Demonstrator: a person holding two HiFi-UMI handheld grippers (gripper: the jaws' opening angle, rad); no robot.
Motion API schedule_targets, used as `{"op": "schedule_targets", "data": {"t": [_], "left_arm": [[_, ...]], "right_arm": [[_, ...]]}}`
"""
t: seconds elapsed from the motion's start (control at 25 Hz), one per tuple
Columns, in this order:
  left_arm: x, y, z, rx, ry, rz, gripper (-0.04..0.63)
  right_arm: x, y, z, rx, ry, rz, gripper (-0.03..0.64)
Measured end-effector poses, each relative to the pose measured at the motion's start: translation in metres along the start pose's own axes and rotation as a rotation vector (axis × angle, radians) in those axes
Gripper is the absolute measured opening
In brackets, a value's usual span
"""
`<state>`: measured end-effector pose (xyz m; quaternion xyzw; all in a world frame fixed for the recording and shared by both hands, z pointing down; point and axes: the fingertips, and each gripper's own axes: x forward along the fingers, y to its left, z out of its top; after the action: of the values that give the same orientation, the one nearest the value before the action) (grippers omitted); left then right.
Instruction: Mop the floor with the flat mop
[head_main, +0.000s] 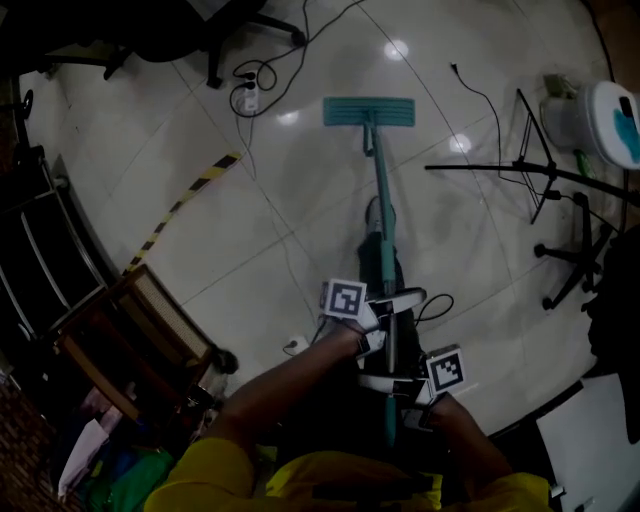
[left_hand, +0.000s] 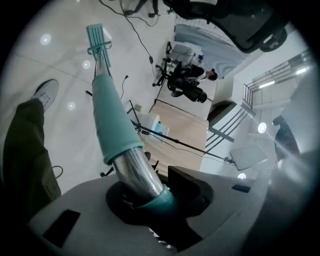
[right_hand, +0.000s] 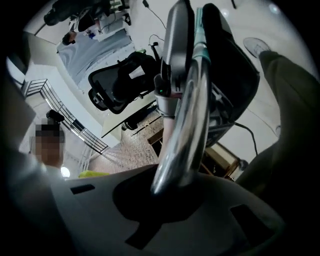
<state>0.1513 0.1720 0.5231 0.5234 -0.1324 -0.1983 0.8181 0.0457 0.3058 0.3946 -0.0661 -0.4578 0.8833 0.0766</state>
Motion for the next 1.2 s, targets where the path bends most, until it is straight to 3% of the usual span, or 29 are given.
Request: {"op": "schedule_targets", "data": {"t": [0.08,0.2,0.24,0.36,0.48,0.56,0.68,0.84,0.96,1.08,1.2], "left_arm": [[-0.007,0.000,-0.007,0.009,-0.044,-0.035,0.120],[0.000,0.014,0.035,0.197,-0.029,-0.038,0.123],[0.007,0.016,0.055,0.228,-0.021,-0.050,0.123],[0.020,0.026,0.111,0.086,-0.018,-0.027,0.121],[0.024,0.036,0.165,0.188,0.018,-0.003,0.120],[0.020,0.044,0.175,0.232,0.021,-0.010,0.117],[0.004,0.046,0.138,0.240,0.029,0.035,0.103],[-0.036,0.051,0.006,0.115,0.060,0.165,0.106],[-0.055,0.049,-0.070,0.039,0.034,0.129,0.107],[-0.062,0.056,-0.063,0.073,-0.002,0.093,0.109],[-0.051,0.059,-0.012,0.035,-0.005,0.089,0.118]], "right_arm": [[-0.002,-0.009,-0.009,-0.018,0.012,-0.028,0.002],[-0.009,-0.033,0.027,-0.088,0.024,-0.071,0.003],[-0.013,-0.040,0.048,-0.110,0.026,-0.084,0.003],[-0.014,-0.047,0.117,-0.159,0.019,-0.082,0.002],[-0.001,-0.053,0.168,-0.195,0.021,-0.096,0.002],[0.010,-0.057,0.171,-0.203,0.030,-0.113,0.002],[0.019,-0.045,0.124,-0.167,0.027,-0.044,0.002],[0.025,-0.042,-0.005,-0.055,0.057,-0.037,0.002],[0.021,-0.057,-0.075,-0.007,0.060,-0.071,0.002],[0.023,-0.080,-0.071,-0.055,0.088,-0.112,0.002],[0.021,-0.086,-0.015,-0.095,0.070,-0.103,0.003]]}}
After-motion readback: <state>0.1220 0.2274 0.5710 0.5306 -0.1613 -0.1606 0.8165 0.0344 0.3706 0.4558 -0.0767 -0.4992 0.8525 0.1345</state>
